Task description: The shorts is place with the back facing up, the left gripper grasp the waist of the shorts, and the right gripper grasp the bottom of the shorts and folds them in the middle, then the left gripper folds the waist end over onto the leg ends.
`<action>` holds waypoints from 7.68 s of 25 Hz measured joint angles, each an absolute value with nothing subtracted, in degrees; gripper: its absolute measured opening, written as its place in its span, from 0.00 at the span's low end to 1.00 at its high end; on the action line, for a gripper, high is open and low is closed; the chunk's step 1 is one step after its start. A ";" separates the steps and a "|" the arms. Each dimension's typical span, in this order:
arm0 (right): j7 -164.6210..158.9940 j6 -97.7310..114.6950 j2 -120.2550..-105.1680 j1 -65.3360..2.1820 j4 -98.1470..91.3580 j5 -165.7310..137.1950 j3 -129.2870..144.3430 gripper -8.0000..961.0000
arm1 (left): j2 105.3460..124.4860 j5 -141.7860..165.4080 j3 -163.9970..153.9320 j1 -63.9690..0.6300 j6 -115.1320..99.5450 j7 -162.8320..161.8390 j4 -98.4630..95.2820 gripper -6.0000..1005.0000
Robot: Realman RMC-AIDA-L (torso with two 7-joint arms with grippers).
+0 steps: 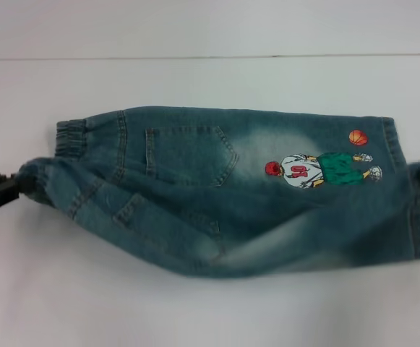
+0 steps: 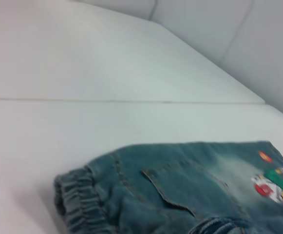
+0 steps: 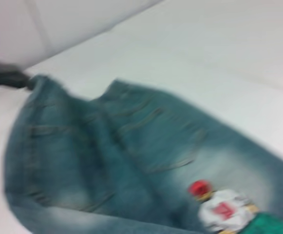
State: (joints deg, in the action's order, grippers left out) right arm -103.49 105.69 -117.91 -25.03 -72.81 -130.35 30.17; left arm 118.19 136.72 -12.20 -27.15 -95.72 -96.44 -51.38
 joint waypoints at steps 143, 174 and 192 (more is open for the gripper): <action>-61.24 66.16 -120.16 -31.19 -23.07 -97.33 42.14 0.58 | 124.01 120.46 -45.80 -26.20 -70.72 -89.15 -61.63 0.05; -50.60 57.86 -119.89 -42.22 -7.91 -96.37 46.33 0.01 | 124.01 125.69 -69.87 -35.18 -71.39 -116.56 -79.88 0.14; -56.88 78.21 -117.66 -14.61 -25.65 -96.70 43.23 0.01 | 124.31 126.35 -84.45 -48.49 -61.36 -126.88 -69.09 0.18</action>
State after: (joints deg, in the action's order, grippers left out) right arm -56.88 78.21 -117.66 -14.61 -25.65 -96.70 43.23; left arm 124.31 126.35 -84.45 -48.49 -61.36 -126.88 -69.09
